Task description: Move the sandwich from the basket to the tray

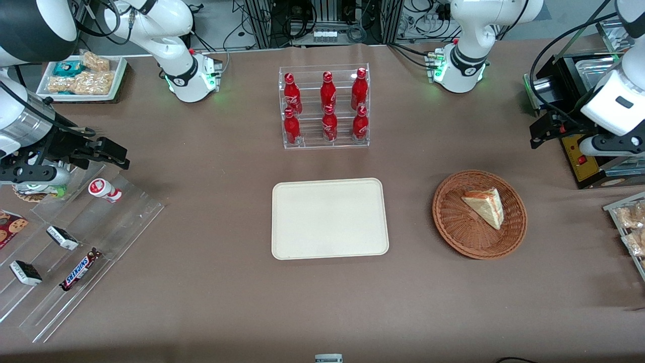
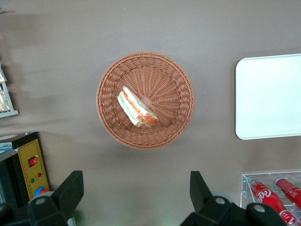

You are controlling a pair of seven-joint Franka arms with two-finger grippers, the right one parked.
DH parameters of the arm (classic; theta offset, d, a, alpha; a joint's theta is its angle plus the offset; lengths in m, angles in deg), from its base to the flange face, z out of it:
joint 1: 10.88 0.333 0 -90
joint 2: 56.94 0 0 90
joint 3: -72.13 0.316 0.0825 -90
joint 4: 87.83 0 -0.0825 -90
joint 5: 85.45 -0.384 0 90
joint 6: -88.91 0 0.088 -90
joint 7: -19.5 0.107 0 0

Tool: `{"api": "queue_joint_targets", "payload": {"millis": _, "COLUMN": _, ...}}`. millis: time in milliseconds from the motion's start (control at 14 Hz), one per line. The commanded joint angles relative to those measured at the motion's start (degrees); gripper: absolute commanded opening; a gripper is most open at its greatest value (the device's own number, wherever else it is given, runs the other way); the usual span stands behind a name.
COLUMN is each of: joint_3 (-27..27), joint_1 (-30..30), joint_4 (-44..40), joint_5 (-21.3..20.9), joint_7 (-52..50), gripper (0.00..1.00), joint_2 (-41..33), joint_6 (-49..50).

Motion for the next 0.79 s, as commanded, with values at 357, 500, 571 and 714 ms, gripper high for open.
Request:
{"api": "queue_joint_targets", "payload": {"millis": 357, "joint_3": 0.0, "joint_1": 0.7, "joint_4": -2.2, "joint_5": 1.0, "joint_7": 0.7, "gripper": 1.0, "joint_2": 1.5, "joint_6": 2.1}}
{"api": "queue_joint_targets", "payload": {"millis": 500, "joint_3": 0.0, "joint_1": 0.7, "joint_4": -2.0, "joint_5": 0.7, "joint_7": 0.9, "gripper": 1.0, "joint_2": 1.5, "joint_6": 2.8}}
{"api": "queue_joint_targets", "payload": {"millis": 571, "joint_3": 0.0, "joint_1": 0.7, "joint_4": -2.0, "joint_5": 0.6, "joint_7": 0.9, "gripper": 1.0, "joint_2": 1.5, "joint_6": 3.1}}
{"api": "queue_joint_targets", "payload": {"millis": 714, "joint_3": 0.0, "joint_1": 0.7, "joint_4": -1.7, "joint_5": 0.4, "joint_7": 0.7, "gripper": 1.0, "joint_2": 1.7, "joint_6": 4.0}}
